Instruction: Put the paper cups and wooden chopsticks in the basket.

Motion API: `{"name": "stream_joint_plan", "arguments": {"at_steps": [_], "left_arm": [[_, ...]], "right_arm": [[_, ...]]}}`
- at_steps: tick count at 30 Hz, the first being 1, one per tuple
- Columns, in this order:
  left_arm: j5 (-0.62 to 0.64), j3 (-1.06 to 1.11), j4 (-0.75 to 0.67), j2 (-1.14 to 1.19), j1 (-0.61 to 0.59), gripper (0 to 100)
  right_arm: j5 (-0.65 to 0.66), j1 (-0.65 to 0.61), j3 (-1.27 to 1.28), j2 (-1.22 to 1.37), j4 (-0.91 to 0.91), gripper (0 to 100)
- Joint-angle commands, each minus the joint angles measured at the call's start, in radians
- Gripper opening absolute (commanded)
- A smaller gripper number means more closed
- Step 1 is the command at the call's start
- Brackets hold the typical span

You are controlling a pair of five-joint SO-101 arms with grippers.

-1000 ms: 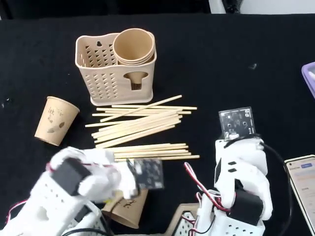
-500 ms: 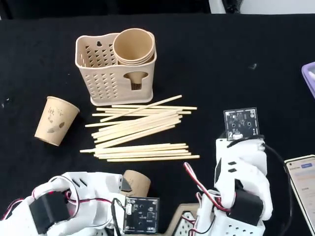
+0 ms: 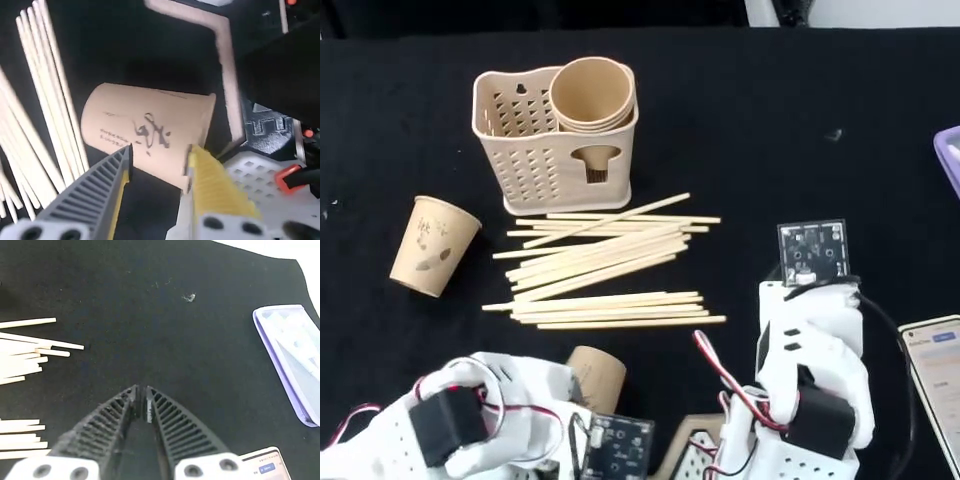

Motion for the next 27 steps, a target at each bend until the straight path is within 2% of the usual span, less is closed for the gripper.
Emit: {"name": "stream_joint_plan", "arguments": {"at_steps": [1,9,16,22,27], "left_arm": [[-0.009,0.001,-0.015,-0.003,0.047,25],[-0.011,0.021,-0.018,0.014,0.038,25],[-0.012,0.082,-0.149,0.107,-0.091,25],[-0.009,0.197,-0.253,0.106,-0.099,25],[-0.006,0.199,-0.262,0.044,-0.101,25]], "right_arm": [[-0.018,0.011,-0.005,-0.008,0.005,2.4],[-0.018,0.009,-0.013,-0.008,0.005,2.4],[-0.018,0.009,-0.01,-0.008,0.005,2.4],[-0.018,0.009,-0.005,-0.01,0.017,2.4],[-0.018,0.009,-0.007,-0.018,0.046,2.5]]}}
